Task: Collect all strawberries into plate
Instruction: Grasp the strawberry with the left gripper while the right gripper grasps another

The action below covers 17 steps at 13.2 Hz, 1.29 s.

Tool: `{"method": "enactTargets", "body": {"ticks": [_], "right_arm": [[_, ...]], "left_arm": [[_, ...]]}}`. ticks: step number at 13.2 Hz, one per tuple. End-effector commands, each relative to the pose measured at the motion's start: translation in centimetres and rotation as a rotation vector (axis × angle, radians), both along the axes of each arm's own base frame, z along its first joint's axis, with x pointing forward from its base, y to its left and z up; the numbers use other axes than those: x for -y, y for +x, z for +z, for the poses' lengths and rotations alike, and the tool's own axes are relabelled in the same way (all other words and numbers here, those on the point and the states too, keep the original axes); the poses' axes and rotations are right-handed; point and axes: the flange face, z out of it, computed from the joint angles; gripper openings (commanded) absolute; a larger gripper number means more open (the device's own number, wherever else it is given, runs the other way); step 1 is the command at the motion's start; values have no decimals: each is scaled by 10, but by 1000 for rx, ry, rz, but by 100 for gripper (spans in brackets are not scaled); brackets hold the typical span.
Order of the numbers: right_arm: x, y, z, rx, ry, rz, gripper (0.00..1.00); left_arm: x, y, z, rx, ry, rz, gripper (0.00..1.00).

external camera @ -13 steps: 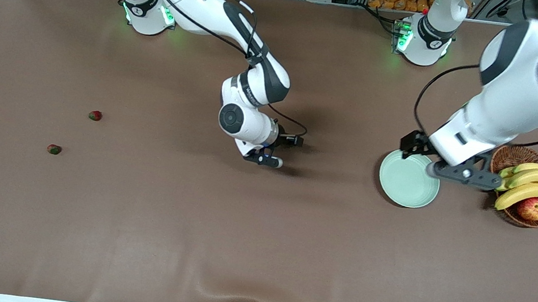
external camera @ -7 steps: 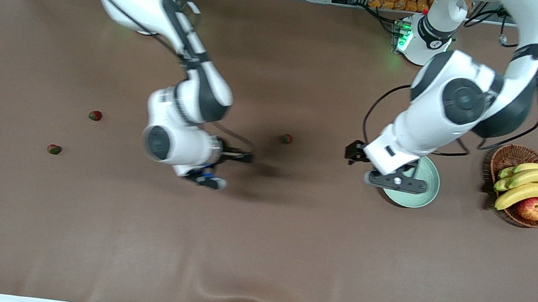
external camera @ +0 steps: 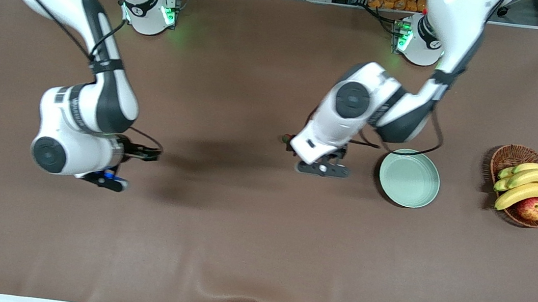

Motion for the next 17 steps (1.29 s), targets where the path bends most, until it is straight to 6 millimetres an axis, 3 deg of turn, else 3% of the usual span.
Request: {"method": "enactTargets", "body": {"ticks": [1, 3, 6, 11, 17], "right_arm": [[63, -24, -31, -71, -35, 124, 100], [112, -32, -49, -107, 11, 155, 100], [155, -49, -77, -158, 65, 163, 100], [177, -74, -120, -186, 92, 161, 100], [204, -90, -136, -225, 114, 178, 100]], "left_arm": [[39, -25, -39, 16, 71, 34, 95], [61, -43, -65, 28, 81, 26, 87], [79, -61, -107, 28, 64, 62, 79], [79, -78, -137, 8, 106, 28, 76], [71, -89, -150, -10, 134, 11, 62]]}}
